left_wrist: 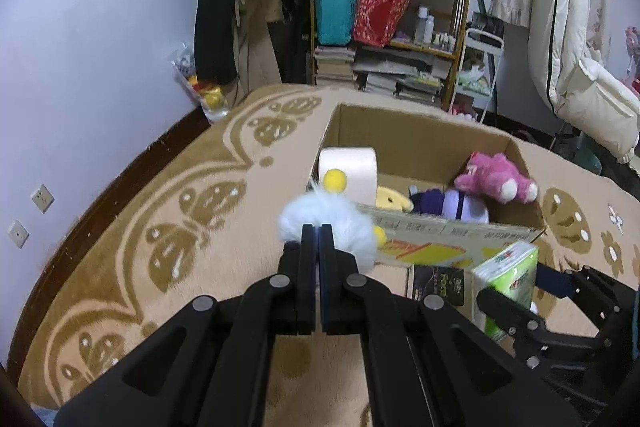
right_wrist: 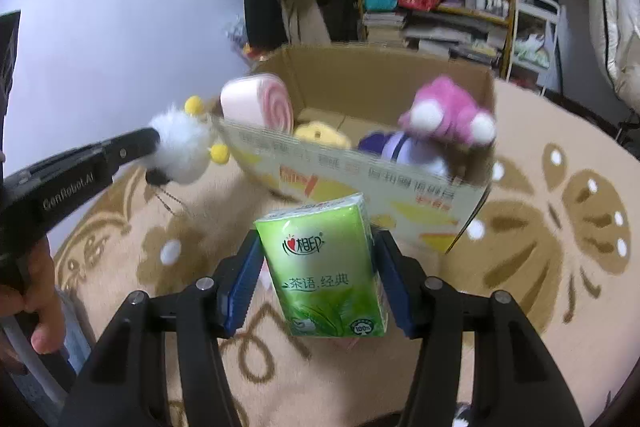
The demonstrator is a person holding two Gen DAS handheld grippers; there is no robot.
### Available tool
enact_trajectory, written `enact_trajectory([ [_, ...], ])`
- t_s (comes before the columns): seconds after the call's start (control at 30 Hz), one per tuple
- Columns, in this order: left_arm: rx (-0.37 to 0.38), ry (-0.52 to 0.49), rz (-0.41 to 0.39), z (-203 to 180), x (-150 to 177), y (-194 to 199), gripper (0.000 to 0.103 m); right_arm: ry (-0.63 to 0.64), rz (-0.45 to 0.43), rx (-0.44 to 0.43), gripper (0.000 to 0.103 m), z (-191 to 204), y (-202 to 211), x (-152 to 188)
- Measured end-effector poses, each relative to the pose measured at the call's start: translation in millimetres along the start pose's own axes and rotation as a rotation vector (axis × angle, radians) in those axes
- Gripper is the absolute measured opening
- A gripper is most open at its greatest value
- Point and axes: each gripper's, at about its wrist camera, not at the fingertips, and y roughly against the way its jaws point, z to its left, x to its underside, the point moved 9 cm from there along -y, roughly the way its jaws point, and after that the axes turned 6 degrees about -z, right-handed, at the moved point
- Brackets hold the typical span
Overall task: Organize soft objects
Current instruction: 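Lift the green tissue pack with the right gripper while the left grasps the white plush keychain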
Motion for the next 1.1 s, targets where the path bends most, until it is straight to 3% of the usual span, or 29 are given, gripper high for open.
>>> enact_trajectory([
  [0.6,0.01,-0.045,-0.155,-21.9,-63.2,22.6,0.001,-0.008,-0.164,0.032,0.06,-13.3,18.2,-58.8],
  [1.1,0.048,-0.094,-0.19,-60.6,-86.8,-0.8,0.001,-0.065,-0.244,0.06,0.06,-40.2,10.5,-86.2],
])
